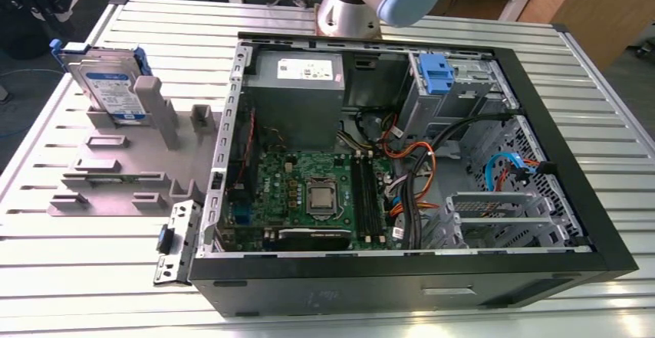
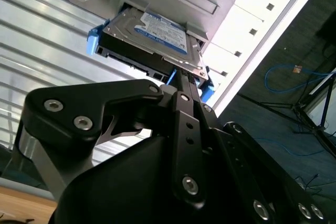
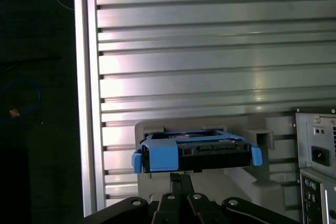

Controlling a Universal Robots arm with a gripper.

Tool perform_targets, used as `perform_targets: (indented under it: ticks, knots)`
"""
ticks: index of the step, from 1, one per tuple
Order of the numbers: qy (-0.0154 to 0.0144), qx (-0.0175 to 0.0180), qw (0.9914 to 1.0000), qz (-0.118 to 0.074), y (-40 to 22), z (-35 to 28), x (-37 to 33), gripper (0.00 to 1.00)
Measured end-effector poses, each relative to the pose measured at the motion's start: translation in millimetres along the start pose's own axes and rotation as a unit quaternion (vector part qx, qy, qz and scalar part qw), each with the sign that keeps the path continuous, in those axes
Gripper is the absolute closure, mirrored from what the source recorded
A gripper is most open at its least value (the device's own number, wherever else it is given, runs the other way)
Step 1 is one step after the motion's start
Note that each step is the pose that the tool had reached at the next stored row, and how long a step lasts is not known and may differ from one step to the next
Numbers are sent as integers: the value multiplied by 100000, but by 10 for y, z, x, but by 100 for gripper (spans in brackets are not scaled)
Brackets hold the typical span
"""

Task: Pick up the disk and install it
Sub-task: 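Reach for the disk, then pick up the disk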

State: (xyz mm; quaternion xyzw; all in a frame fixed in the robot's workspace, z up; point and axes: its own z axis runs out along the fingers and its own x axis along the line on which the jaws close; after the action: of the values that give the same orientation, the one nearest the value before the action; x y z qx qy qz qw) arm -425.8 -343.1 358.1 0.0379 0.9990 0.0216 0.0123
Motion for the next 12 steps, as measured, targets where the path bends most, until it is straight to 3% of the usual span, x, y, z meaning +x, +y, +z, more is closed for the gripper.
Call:
perform_targets:
  ticks: [12]
  knots:
    - [-5, -6, 100000, 3, 18, 32, 30, 89]
